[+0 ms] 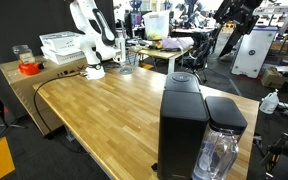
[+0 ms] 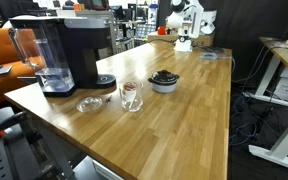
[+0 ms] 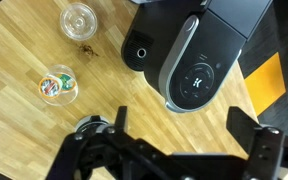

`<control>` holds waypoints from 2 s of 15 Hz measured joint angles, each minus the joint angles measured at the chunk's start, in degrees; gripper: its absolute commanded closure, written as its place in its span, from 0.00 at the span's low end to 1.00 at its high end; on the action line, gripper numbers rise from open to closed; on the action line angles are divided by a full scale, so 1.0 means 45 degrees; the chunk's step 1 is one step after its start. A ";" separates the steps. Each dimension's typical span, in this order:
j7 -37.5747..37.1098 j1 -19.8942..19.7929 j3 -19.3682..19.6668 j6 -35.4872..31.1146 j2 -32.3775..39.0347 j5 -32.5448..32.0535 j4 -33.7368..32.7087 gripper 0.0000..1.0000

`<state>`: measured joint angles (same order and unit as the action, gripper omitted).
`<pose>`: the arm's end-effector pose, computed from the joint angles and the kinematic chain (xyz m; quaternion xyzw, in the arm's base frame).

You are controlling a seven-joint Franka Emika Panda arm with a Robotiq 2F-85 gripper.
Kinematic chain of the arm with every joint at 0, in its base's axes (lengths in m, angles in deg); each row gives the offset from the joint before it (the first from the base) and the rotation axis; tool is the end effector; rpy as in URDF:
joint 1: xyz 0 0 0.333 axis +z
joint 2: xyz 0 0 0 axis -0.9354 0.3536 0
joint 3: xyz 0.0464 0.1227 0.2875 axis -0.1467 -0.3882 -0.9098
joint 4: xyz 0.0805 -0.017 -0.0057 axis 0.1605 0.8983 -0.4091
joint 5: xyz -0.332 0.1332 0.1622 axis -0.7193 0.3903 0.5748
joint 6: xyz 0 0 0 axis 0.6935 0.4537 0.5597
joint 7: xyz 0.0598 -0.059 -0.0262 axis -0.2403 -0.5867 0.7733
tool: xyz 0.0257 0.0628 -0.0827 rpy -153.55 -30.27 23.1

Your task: Open the coffee maker

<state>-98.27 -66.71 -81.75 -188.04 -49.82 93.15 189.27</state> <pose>0.4372 0.0474 0.5260 -0.9643 0.1891 -0.0752 0.1696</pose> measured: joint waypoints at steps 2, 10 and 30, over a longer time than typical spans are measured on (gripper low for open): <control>-0.0014 0.0002 -0.0078 0.0006 -0.0173 -0.0001 0.0011 0.00; -0.0013 -0.0003 -0.0106 0.0006 -0.0201 -0.0129 0.0057 0.00; -0.0016 -0.0375 0.0176 -0.1568 0.5230 -0.2236 -0.3312 0.00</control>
<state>-98.35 -68.40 -80.95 -195.09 -26.29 83.09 174.37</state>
